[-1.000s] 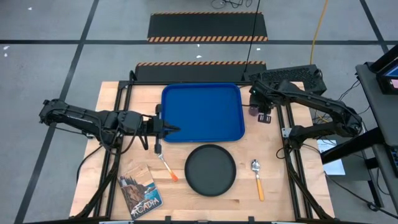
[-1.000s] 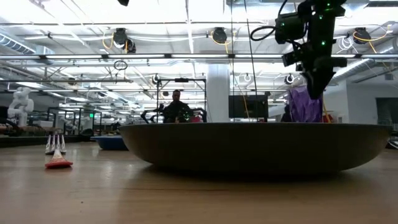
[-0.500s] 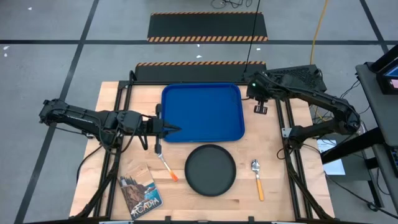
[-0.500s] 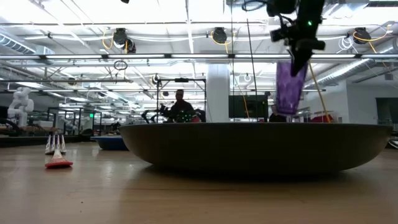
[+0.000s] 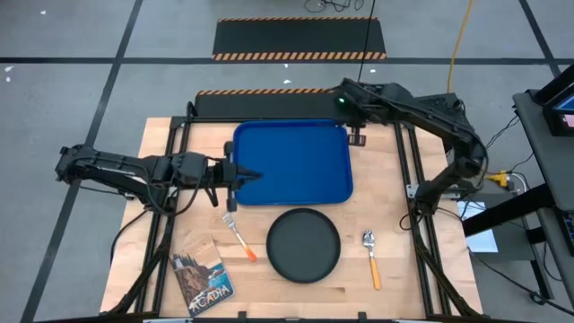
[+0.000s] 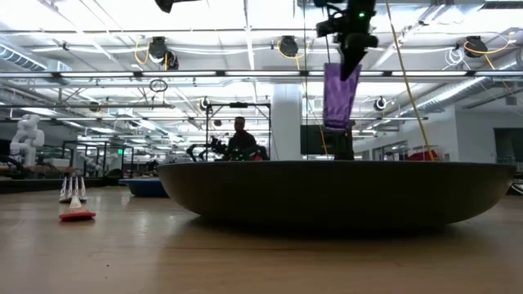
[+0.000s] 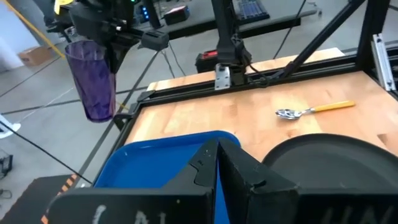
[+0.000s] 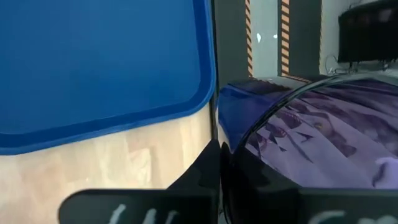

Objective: Pick and place plate/cup/fork/spoon on tray
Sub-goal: Put the violet cup on the blue serving tray

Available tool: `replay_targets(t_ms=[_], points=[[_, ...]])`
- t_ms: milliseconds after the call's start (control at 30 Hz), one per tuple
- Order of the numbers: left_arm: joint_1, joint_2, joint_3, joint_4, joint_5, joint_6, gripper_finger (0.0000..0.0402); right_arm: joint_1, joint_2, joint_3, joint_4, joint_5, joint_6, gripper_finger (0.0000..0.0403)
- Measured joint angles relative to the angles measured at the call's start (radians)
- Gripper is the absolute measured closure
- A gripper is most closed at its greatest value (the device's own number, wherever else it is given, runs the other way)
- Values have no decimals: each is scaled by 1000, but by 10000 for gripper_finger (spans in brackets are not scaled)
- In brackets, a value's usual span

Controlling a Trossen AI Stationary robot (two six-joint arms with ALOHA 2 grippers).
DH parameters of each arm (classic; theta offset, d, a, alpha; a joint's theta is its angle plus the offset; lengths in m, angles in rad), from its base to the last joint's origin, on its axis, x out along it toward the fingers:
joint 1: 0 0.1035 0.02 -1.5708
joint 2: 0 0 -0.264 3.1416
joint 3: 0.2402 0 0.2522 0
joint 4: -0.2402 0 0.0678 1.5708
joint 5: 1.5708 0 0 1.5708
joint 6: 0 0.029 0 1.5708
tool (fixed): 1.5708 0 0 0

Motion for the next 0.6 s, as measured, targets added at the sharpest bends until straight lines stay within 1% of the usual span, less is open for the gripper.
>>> replay_targets(t_ms=[133,233,600], points=[[0,0,0,-18,0,-2,382,-14,76,86,-5,-16,-47,402],[0,0,0,-30,1,-10,382,-38,116,128,-5,-79,-66,402],[0,0,0,-31,1,-21,382,-138,199,138,-9,-267,-72,402]])
